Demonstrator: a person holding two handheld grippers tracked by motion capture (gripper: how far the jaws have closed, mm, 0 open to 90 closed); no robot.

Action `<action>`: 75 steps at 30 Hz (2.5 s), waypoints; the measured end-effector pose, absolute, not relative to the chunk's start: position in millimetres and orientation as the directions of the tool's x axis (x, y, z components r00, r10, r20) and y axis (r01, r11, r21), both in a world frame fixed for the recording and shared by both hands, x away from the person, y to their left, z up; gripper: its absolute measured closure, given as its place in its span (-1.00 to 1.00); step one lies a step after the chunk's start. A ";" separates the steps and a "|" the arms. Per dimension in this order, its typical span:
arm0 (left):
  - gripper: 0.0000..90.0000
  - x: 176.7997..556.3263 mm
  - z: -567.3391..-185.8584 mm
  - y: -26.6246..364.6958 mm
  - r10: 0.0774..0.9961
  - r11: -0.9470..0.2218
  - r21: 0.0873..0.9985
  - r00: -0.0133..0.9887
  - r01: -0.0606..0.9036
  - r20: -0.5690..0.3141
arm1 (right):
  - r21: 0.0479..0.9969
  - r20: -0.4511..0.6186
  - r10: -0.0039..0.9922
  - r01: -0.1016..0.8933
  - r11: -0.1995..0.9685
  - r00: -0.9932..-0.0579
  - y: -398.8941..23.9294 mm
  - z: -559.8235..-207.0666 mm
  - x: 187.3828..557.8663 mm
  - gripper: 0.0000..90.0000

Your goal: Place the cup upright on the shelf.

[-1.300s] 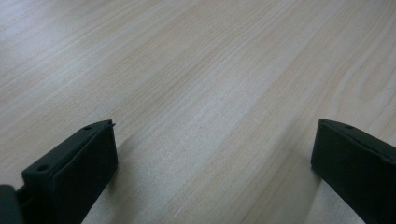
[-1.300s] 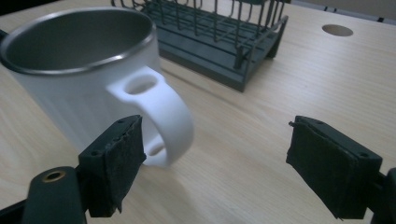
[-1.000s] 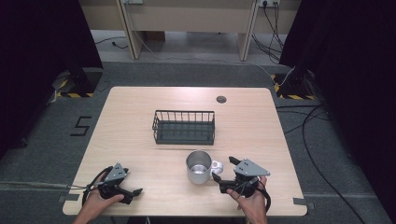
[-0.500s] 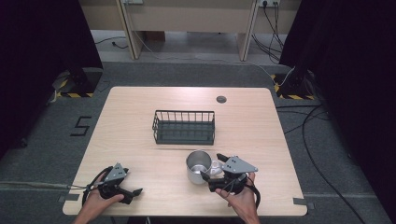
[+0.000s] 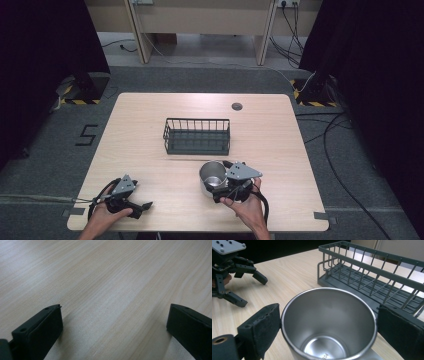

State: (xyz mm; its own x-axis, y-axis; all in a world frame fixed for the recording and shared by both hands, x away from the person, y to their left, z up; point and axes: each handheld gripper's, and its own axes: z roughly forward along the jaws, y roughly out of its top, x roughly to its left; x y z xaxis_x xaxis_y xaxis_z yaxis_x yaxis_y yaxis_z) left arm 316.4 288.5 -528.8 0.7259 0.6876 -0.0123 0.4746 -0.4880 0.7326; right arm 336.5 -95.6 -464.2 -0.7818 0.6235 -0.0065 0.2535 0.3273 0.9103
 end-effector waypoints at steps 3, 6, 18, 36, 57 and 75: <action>-1.00 316.4 -528.7 288.5 0.688 -0.488 0.732 0.726 0.474 -0.012 | 0.907 -0.007 0.623 0.258 0.334 -0.782 -92.4 -464.6 339.3 -0.88; -1.00 316.4 -528.7 288.5 0.688 -0.488 0.732 0.726 0.475 -0.012 | 0.903 0.008 0.629 0.277 0.330 -0.777 -87.9 -465.7 342.4 -0.91; -1.00 316.4 -528.7 288.5 0.687 -0.488 0.732 0.726 0.474 -0.012 | 0.884 -0.007 0.634 0.292 0.365 -0.773 -79.5 -468.0 348.0 -0.88; -1.00 316.4 -528.7 288.5 0.688 -0.488 0.733 0.726 0.475 -0.012 | 0.902 -0.031 0.631 0.250 0.351 -0.775 -78.9 -458.8 347.2 -0.86; -1.00 316.4 -528.7 288.5 0.688 -0.488 0.732 0.726 0.475 -0.012 | 0.916 -0.030 0.630 0.231 0.327 -0.776 -78.6 -418.7 365.6 -0.86; -1.00 316.4 -528.8 288.4 0.689 -0.486 0.734 0.725 0.474 -0.013 | 0.920 -0.033 0.618 0.218 0.327 -0.786 -66.1 -376.7 386.0 -0.86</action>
